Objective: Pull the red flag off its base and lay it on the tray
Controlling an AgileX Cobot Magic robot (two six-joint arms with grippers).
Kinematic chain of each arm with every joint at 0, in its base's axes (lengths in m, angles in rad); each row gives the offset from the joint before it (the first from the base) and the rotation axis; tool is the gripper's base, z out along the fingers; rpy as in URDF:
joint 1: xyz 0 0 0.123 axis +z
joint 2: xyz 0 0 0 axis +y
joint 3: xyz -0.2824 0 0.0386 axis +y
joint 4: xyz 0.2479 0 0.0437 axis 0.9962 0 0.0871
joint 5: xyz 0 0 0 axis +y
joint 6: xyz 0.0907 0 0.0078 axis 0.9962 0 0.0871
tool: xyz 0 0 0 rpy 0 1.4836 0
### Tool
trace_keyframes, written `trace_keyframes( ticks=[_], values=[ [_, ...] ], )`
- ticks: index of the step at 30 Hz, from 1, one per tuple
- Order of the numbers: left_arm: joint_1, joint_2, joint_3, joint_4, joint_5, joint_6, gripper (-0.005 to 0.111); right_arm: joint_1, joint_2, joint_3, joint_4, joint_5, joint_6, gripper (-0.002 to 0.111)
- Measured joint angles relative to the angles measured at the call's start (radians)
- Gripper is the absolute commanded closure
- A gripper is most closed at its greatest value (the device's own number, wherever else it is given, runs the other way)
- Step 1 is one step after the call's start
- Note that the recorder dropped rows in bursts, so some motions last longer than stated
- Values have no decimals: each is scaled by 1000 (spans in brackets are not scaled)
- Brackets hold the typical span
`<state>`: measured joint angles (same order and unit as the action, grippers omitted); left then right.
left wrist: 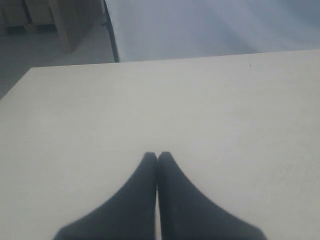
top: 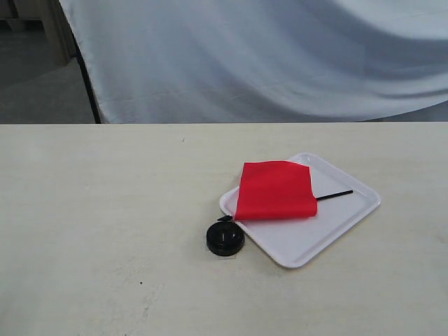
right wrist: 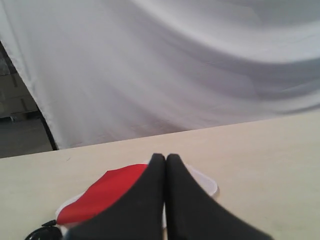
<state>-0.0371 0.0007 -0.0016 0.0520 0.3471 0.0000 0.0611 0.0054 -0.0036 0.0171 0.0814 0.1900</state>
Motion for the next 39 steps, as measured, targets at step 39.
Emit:
trace_keyframes(
  ticks=[39],
  values=[
    [0, 0, 0, 0, 0, 0, 107, 0, 0, 0, 125, 234, -340, 109]
  ],
)
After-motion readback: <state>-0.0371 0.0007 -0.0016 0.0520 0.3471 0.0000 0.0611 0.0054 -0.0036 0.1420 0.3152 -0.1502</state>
